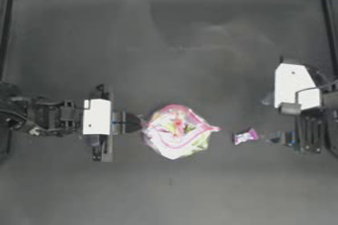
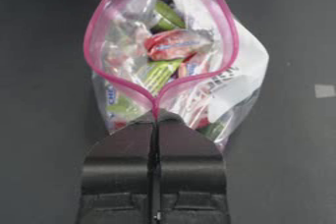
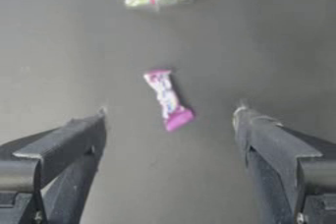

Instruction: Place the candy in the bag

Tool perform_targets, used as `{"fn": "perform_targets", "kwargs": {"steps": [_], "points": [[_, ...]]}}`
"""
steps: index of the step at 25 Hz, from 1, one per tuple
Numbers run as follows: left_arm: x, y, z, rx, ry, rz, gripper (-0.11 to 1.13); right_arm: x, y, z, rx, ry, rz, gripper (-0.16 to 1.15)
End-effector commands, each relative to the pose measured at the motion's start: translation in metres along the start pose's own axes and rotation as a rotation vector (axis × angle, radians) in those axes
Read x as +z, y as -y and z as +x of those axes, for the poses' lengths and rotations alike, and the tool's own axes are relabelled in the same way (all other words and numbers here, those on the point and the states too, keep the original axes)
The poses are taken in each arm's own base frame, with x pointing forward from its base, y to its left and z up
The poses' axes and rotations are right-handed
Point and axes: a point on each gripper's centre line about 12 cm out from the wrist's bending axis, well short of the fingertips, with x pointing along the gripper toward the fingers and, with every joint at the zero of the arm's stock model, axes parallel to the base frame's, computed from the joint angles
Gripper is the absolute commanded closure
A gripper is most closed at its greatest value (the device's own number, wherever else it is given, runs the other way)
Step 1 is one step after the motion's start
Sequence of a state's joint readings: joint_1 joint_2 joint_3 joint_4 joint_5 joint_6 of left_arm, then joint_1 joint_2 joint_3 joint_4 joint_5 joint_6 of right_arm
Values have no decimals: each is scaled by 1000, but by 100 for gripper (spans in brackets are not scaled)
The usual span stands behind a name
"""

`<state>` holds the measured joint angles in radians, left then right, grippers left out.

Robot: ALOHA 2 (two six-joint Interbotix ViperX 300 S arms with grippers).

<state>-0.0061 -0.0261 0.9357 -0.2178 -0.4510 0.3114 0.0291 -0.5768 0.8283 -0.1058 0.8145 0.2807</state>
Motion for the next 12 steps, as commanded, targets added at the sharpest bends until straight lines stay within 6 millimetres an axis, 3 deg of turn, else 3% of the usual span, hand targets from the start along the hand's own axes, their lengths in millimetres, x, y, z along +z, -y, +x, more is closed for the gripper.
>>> {"fn": "perform_targets", "kwargs": {"steps": [1,12], "points": [[12,-2,-2,7,39,-7,90,0,-2,9,5,-25,5,-4],[12,-3,-1,9,39,-7,90,-4,-10,49,-8,-137,-23,-4]]}}
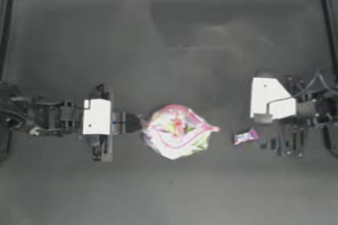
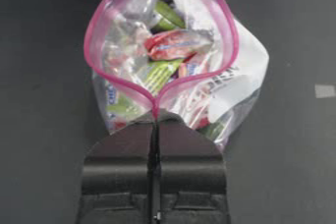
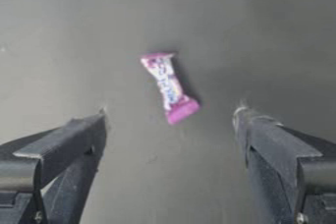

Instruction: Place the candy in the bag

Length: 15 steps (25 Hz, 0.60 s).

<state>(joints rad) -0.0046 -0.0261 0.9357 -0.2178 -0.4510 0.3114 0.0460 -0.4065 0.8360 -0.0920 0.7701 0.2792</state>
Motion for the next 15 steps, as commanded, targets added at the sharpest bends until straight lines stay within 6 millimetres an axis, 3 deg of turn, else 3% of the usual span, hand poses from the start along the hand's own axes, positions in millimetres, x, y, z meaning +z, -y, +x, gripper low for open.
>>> {"fn": "perform_targets", "kwargs": {"steps": [1,15], "points": [[12,-2,-1,7,37,-7,90,4,-2,9,-2,-13,-4,-4],[12,-2,-3,8,40,-7,90,6,-11,56,0,-76,-9,-4]]}}
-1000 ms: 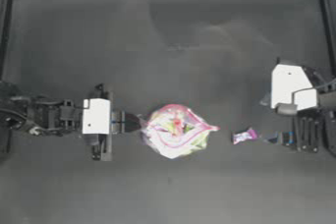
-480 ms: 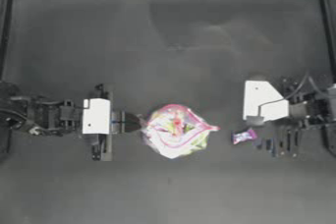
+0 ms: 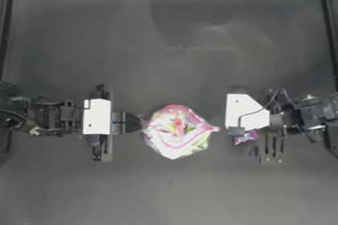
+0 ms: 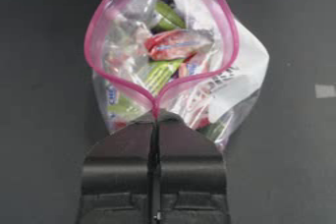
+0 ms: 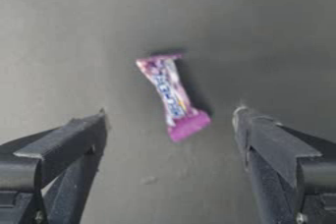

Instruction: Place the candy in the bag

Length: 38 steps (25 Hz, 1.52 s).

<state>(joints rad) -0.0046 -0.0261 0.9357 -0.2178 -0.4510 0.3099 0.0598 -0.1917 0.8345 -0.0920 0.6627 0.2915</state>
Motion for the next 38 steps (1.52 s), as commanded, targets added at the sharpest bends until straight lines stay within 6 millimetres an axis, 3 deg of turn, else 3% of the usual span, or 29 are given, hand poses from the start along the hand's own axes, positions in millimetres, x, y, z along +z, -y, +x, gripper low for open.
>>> {"fn": "perform_targets", "kwargs": {"steps": [1,16,29,32,38], "points": [[12,-2,-3,8,40,-6,90,8,-3,1,10,29,4,-4],[13,-2,-3,8,43,-7,90,6,-4,25,3,-23,5,-3],[14,-2,-3,7,45,-7,90,7,-5,32,4,-25,18,-3],[14,-3,-3,8,45,-8,90,7,-5,34,3,-29,18,1],[13,-2,-3,8,42,-7,90,4,-5,42,-1,-63,24,28]]}}
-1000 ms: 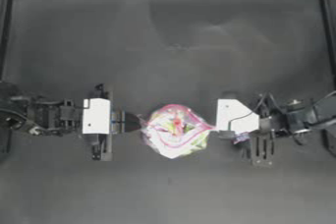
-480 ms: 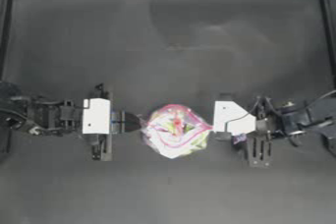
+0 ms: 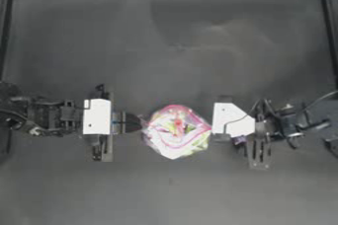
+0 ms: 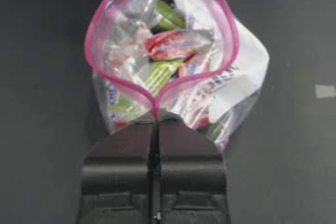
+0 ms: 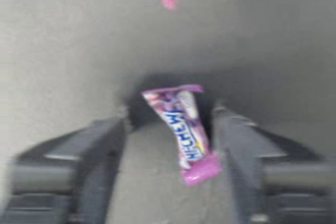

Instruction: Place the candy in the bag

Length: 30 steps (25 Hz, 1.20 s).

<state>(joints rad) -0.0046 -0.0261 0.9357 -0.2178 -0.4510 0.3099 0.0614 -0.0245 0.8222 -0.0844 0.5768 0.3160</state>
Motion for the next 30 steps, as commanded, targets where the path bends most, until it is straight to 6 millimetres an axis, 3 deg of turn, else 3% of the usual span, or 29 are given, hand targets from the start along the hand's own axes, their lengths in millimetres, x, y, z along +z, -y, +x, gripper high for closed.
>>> {"fn": "perform_targets", "kwargs": {"steps": [1,4,7,13,30], "points": [[13,-3,-3,8,43,-7,90,4,-1,0,4,-1,5,35],[13,-3,-3,8,43,-7,90,0,-1,3,-3,-37,8,58],[13,-2,-3,8,42,-7,90,-1,-3,1,-1,-38,12,71],[14,-3,-4,8,46,-8,90,2,-2,-17,7,9,41,71],[14,-2,-4,7,47,-7,90,31,6,-112,19,347,21,73]]}}
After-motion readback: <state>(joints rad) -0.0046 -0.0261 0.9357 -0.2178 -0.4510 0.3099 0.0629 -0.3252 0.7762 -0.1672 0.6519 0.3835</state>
